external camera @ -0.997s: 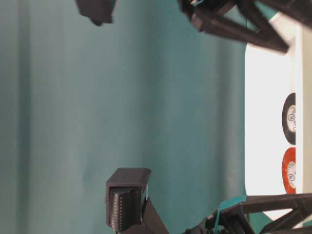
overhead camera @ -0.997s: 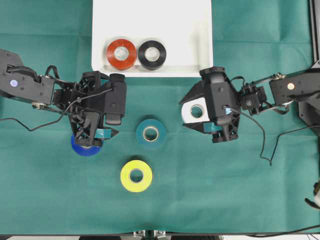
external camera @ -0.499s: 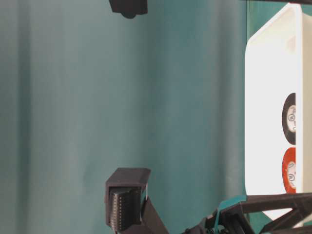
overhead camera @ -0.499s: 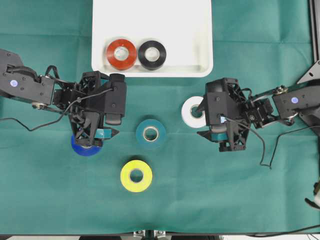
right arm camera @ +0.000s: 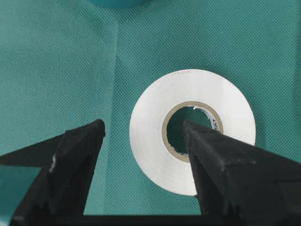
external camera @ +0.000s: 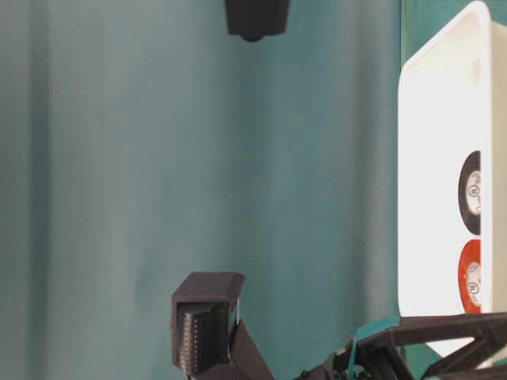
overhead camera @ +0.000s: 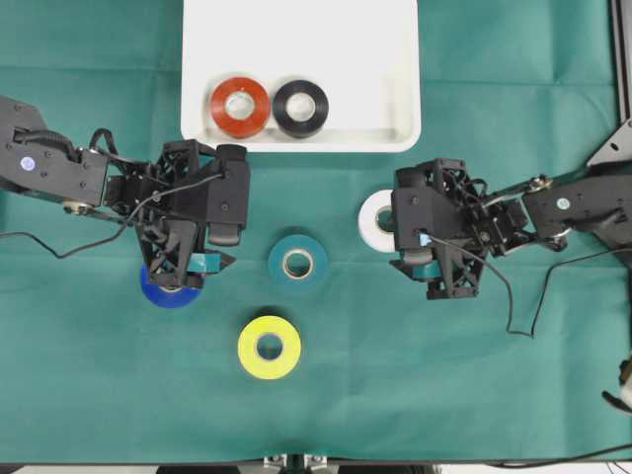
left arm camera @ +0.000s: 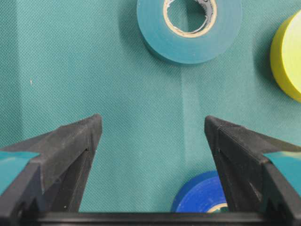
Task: Put the tape alternately from left to right into the white case.
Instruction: 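Lower the right gripper onto the white tape roll and grasp it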
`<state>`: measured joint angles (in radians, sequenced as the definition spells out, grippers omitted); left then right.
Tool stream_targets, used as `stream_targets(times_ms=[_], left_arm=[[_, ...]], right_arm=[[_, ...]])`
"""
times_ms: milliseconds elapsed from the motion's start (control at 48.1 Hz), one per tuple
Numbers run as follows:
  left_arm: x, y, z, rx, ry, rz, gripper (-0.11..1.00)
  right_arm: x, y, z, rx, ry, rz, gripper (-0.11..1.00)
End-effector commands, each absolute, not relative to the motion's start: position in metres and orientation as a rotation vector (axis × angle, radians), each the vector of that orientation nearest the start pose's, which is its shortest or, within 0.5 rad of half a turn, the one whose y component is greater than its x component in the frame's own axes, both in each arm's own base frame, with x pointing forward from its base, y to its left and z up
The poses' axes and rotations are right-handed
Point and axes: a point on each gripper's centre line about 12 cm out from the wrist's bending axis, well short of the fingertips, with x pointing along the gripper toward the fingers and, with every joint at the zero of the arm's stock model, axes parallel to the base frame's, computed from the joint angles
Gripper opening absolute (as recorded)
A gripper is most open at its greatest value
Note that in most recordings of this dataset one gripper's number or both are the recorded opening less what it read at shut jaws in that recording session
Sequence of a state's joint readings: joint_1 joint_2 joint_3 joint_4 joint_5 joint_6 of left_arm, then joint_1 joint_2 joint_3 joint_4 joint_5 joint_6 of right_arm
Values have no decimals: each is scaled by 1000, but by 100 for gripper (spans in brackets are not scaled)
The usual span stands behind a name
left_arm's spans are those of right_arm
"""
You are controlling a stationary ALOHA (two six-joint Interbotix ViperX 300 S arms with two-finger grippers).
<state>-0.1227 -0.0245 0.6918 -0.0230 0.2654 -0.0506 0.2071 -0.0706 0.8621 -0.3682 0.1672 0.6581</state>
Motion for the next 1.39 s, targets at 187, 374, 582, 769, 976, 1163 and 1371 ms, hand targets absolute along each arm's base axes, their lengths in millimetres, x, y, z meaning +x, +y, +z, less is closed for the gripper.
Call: stream_targets(times_ms=[187, 374, 582, 769, 976, 1163, 1371], left_arm=[[361, -45, 162, -20, 886, -85, 84], [360, -45, 162, -21, 888, -85, 84], [360, -45, 162, -20, 888, -85, 85], [360, -45, 162, -21, 890, -85, 85], [360, -45, 161, -23, 891, -84, 85], [360, -45, 163, -23, 887, -84, 84], [360, -45, 162, -23, 888, -84, 84]], right_arm=[[320, 56, 126, 150, 941, -17, 71], [321, 53, 117, 149, 967, -30, 71], [325, 54, 110, 147, 984, -33, 71], [326, 54, 104, 145, 1003, -38, 70], [329, 54, 105, 144, 998, -37, 61], [331, 54, 107, 142, 996, -39, 32], [332, 53, 109, 135, 1011, -53, 32]])
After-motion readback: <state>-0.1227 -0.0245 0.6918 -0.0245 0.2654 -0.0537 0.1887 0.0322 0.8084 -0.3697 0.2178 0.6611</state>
